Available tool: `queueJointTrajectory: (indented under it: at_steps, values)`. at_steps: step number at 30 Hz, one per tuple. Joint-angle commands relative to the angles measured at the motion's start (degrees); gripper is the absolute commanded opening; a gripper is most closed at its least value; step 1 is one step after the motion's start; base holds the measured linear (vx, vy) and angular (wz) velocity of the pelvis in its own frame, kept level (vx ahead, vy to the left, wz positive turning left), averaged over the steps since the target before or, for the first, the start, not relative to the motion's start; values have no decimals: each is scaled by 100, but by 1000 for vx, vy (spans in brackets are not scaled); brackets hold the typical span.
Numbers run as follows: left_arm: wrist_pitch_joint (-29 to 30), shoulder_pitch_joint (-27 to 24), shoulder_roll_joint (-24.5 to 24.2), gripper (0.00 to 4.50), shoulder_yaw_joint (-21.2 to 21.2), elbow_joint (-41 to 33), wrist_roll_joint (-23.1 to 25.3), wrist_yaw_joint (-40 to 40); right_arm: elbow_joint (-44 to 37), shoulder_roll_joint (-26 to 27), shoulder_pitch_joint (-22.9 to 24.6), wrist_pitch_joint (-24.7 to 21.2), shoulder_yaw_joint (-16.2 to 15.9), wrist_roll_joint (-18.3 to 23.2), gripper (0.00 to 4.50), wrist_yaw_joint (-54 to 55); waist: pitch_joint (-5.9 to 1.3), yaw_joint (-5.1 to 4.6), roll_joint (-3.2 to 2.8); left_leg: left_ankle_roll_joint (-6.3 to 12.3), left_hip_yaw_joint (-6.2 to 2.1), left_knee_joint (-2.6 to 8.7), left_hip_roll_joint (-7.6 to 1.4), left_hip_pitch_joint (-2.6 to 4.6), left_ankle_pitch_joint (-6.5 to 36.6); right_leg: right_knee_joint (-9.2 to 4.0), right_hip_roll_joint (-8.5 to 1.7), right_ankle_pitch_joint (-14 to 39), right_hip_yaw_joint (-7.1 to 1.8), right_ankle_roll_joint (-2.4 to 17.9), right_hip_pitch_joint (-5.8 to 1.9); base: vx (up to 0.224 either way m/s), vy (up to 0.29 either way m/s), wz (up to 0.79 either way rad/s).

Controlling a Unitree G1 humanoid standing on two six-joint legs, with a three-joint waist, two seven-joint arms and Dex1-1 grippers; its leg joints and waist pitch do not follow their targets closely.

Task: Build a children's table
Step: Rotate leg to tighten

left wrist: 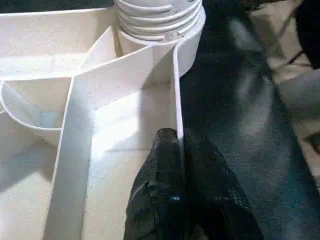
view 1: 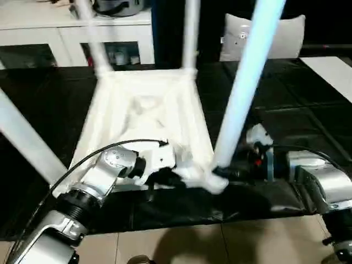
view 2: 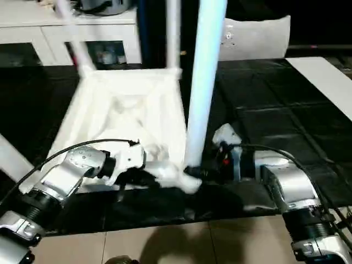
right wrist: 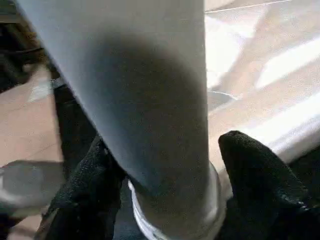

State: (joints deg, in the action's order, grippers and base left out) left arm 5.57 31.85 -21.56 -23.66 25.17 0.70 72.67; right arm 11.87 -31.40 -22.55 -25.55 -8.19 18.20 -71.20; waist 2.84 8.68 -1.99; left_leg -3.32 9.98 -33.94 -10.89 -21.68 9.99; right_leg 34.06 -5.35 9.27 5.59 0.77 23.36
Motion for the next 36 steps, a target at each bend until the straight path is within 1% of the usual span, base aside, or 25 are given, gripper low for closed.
queueJointTrajectory:
  at_steps: [1,6,7,13,15,16,17,18,19,20,21,22,23,24,25,26,27,28,29,30,31,33,34,35,36]
  values:
    - [-245,194,37,0,-154,-119,-67,319,-147,-61,-85,-96,-38,98,272,-99,-397,-39,105,284,-50,388,-257,82,1192,-409,-368,1810,-288,964,-302,0,0,0]
    - [-340,235,56,0,-128,13,-28,237,-277,-75,33,-222,-93,191,226,-221,-397,-47,113,245,-50,385,-244,82,1208,-428,-371,1932,-288,896,-304,0,0,0]
    - [-346,236,62,0,-125,25,-35,243,-303,-93,51,-248,-98,215,221,-254,-392,-48,99,243,-51,389,-247,84,1213,-429,-369,1942,-289,894,-300,0,0,0]
    - [-306,215,103,0,-75,41,-100,272,-367,-112,104,-359,-59,323,215,-335,-406,-35,99,260,-46,377,-246,85,1156,-406,-359,1750,-286,964,-299,0,0,0]
    - [-78,195,184,0,37,22,-182,108,-484,33,182,-511,101,448,214,-83,-404,-30,88,265,-43,374,-245,82,1152,-419,-361,1791,-289,952,-303,0,0,0]
    - [83,203,240,0,95,9,-192,-35,-515,114,203,-542,148,417,214,134,-405,-31,91,243,-40,375,-244,81,1144,-413,-360,1787,-291,947,-302,0,0,0]
    - [227,211,299,0,154,-13,-217,-160,-512,213,206,-551,174,333,214,399,-397,-44,79,213,-51,388,-241,83,1181,-423,-360,1867,-283,930,-297,0,0,0]
    - [253,212,311,0,165,-18,-221,-182,-513,231,207,-554,178,317,214,449,-393,-52,83,188,-56,390,-235,87,1235,-433,-358,1944,-275,917,-297,0,0,0]
    - [350,220,361,0,210,-29,-230,-289,-494,316,204,-554,205,249,214,663,-390,-66,84,172,-59,395,-230,87,1281,-446,-363,2025,-271,894,-305,0,0,0]
    - [478,243,449,0,279,-26,-221,-502,-409,473,178,-527,264,142,214,1016,-377,-102,77,120,-61,403,-226,84,1352,-463,-363,2180,-270,840,-299,0,0,0]
    - [698,283,595,0,380,-9,-213,-830,-285,696,141,-538,349,28,214,1480,-358,-138,83,54,-60,406,-214,100,1492,-493,-361,2435,-261,776,-278,0,0,0]
    - [904,329,765,0,472,19,-186,-1194,-134,946,91,-528,433,-110,213,1995,-333,-198,91,7,-71,414,-185,99,1633,-542,-362,2802,-233,651,-285,0,0,0]
    - [994,350,859,0,511,34,-164,-1386,-49,1078,56,-534,475,-184,213,2274,-333,-232,97,-27,-78,408,-165,101,1663,-563,-367,2960,-214,593,-285,0,0,0]
    - [1159,377,996,0,572,50,-151,-1644,52,1253,0,-594,534,-277,212,2645,-348,-290,101,-48,-100,402,-139,97,1685,-597,-367,3165,-184,449,-309,0,0,0]
    - [1303,402,1161,0,653,63,-155,-1930,191,1487,-93,-600,643,-420,211,3207,-356,-323,97,-41,-100,411,-143,79,1645,-592,-363,3111,-193,430,-319,0,0,0]
    - [1493,432,1346,0,772,79,-163,-2269,324,1715,-191,-604,766,-550,211,3776,-341,-407,84,-50,-107,422,-144,50,1625,-599,-343,3022,-185,441,-308,0,0,0]
    - [1715,469,1612,0,941,103,-180,-2743,509,1997,-329,-498,905,-689,211,4453,-349,-482,89,-90,-107,412,-137,55,1633,-593,-336,2991,-178,455,-297,0,0,0]
    - [1744,474,1676,0,964,106,-169,-2850,541,2051,-351,-425,926,-686,211,4540,-362,-542,100,-60,-102,390,-109,68,1608,-618,-334,2985,-169,462,-297,0,0,0]
    - [1737,474,1709,0,960,108,-144,-2914,545,2075,-350,-345,923,-664,211,4529,-372,-549,106,-15,-93,380,-100,66,1554,-615,-332,2936,-175,459,-302,0,0,0]
    - [1728,473,1723,0,953,108,-127,-2944,540,2084,-345,-297,919,-647,264,4506,-369,-560,100,108,-76,373,-98,69,1511,-629,-321,2854,-192,478,-288,0,0,0]
    - [1694,474,1730,0,928,108,-79,-2993,529,2111,-344,-263,908,-644,264,4465,-377,-556,105,157,-69,367,-97,67,1456,-624,-315,2768,-200,488,-291,0,0,0]
    - [1705,476,1749,0,906,109,-3,-3078,479,2191,-332,-250,921,-654,285,4423,-411,-538,124,313,-54,363,-114,26,1112,-540,-302,2171,-229,632,-329,0,0,0]
    - [1689,473,1742,0,896,99,20,-3090,427,2204,-309,-258,920,-641,285,4373,-421,-512,98,352,-54,365,-132,33,970,-502,-299,1897,-236,738,-330,0,0,0]
    - [1682,470,1737,0,892,91,29,-3092,393,2208,-292,-265,920,-631,304,4343,-417,-515,97,366,-53,367,-139,26,929,-488,-294,1782,-240,788,-333,0,0,0]
    - [1665,455,1706,0,876,71,42,-3062,354,2176,-262,-251,906,-636,304,4287,-419,-498,85,383,-50,367,-150,34,888,-460,-295,1560,-243,906,-345,0,0,0]
